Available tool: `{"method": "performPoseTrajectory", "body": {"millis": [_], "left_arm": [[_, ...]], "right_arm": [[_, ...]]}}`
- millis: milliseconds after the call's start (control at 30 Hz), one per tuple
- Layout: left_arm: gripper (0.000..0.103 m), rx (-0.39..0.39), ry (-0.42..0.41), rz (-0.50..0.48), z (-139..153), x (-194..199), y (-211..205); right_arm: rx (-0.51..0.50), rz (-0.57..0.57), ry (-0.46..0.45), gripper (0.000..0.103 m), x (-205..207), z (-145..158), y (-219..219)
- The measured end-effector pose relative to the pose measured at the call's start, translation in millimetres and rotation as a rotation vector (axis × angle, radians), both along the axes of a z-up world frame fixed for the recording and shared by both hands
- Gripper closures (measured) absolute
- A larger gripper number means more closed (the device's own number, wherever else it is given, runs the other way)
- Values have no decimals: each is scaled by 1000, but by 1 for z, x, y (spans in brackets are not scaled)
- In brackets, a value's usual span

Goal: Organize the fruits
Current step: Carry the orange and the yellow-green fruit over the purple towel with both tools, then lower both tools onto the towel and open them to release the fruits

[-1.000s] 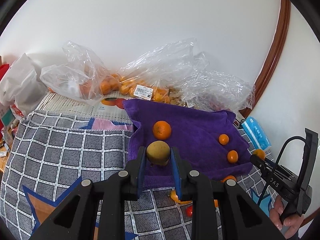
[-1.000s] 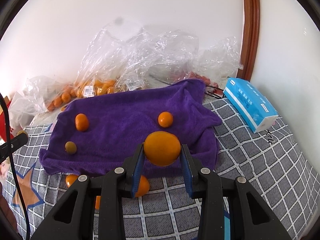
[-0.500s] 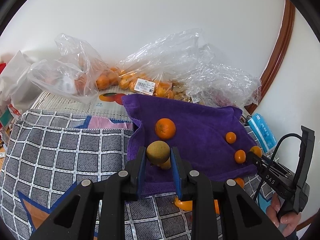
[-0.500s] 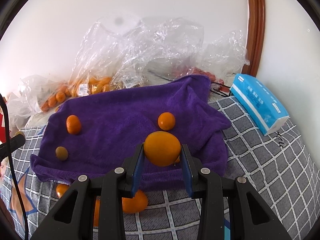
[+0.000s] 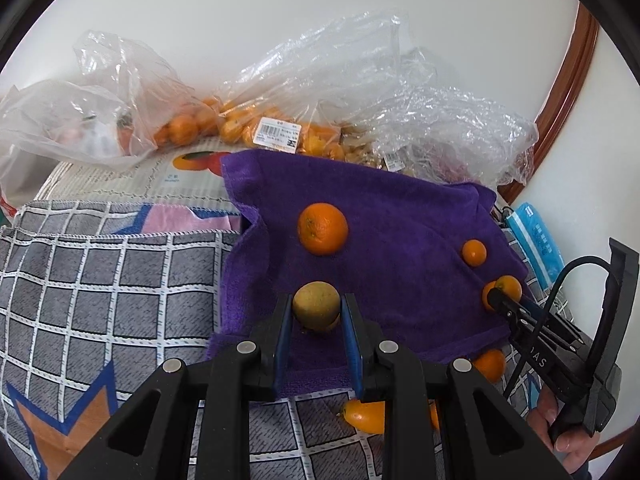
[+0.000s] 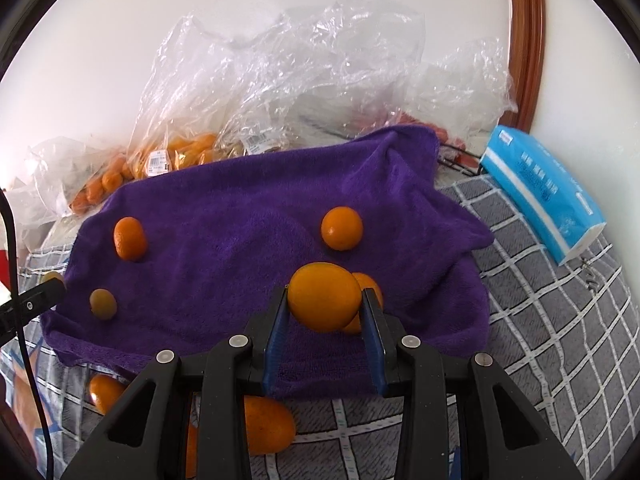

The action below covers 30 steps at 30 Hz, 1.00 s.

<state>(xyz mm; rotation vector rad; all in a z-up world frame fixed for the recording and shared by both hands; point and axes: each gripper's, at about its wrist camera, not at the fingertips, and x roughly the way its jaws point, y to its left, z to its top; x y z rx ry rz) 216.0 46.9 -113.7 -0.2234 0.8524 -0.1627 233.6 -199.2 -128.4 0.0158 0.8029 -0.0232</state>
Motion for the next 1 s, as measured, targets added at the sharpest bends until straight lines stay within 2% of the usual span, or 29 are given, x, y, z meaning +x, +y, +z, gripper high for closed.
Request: {"method": "performPoseTrajectory", "body": {"millis": [133, 500, 667, 833, 1000], "left_arm": [[80, 18, 14, -13, -4, 3, -9], [80, 49, 51, -15, -10, 7, -18], [80, 8, 64, -17, -9, 5, -6], [80, -108, 70, -2, -4, -1, 15], [80, -138, 56, 6, 2, -3, 18]], "right_arm": [[-17, 21, -5, 67, 0, 0, 4], [17, 75, 4, 67, -2, -3, 16], [9, 81, -1, 67, -3, 4, 15], [1, 46, -39, 67, -12, 11, 3], [-10, 10, -47, 67, -18, 11, -18]]}}
